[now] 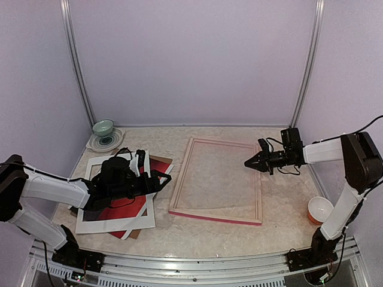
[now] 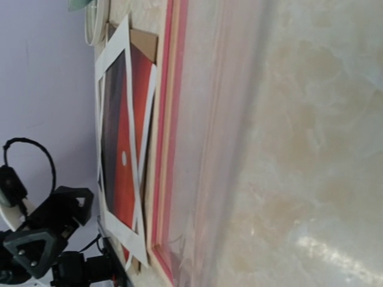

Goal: Put the photo into the frame
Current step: Place the glass panel at the frame body.

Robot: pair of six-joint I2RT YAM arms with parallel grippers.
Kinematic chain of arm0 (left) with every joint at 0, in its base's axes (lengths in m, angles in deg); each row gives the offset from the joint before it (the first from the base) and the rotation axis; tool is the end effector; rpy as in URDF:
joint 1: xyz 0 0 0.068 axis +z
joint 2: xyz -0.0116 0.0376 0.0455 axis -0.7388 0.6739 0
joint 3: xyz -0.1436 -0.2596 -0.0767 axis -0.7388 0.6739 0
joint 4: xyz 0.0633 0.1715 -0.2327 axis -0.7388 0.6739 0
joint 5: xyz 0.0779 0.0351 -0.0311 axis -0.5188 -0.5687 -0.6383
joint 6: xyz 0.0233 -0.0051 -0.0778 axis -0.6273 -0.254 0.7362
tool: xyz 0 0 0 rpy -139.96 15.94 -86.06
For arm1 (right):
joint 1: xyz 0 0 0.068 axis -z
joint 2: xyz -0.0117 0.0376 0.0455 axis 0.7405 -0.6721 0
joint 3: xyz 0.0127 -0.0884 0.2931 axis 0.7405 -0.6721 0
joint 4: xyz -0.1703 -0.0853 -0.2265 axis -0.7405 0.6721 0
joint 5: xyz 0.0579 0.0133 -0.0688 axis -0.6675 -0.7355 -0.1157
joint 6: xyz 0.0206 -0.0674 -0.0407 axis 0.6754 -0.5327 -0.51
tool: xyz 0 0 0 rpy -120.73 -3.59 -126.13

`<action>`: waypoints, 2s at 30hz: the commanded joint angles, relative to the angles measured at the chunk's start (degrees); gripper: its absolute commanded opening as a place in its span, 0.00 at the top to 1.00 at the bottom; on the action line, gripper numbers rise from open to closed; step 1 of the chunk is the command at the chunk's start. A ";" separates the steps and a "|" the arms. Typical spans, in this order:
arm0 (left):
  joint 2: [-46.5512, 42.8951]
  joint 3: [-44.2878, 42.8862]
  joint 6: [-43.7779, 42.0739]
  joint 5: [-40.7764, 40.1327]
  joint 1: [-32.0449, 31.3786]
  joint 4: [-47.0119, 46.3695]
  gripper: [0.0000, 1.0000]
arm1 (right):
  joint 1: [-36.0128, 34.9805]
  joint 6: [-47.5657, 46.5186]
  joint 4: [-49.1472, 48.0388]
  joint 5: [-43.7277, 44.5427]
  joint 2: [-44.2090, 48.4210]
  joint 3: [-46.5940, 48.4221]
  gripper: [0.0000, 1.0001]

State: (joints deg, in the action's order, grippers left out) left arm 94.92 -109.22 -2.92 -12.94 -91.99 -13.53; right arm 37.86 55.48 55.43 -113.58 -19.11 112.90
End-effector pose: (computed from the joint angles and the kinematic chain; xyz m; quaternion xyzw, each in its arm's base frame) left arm 0.2276 -0.2297 0.1687 0.0243 0.8308 -0.4071 0.3786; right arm 0.3656 0.1222 0.1655 0.0702 0.8370 0.5307 0.1136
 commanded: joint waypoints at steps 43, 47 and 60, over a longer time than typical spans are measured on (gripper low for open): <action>1.85 -0.19 0.88 -0.07 -1.21 -3.07 0.14 | -1.25 8.68 -10.50 -5.59 3.70 -5.25 1.00; 2.26 -0.40 0.82 -0.10 -1.26 -2.98 0.14 | -1.39 9.74 -12.81 -6.49 3.02 -5.27 0.97; 6.36 -1.67 0.58 0.48 -1.26 -4.24 0.14 | -1.25 8.83 -14.32 -6.61 -0.16 -4.57 0.76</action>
State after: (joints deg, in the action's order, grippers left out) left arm 99.73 -109.24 -1.91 -12.92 -92.75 -15.89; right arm 37.05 65.32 42.23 -118.94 -17.95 107.93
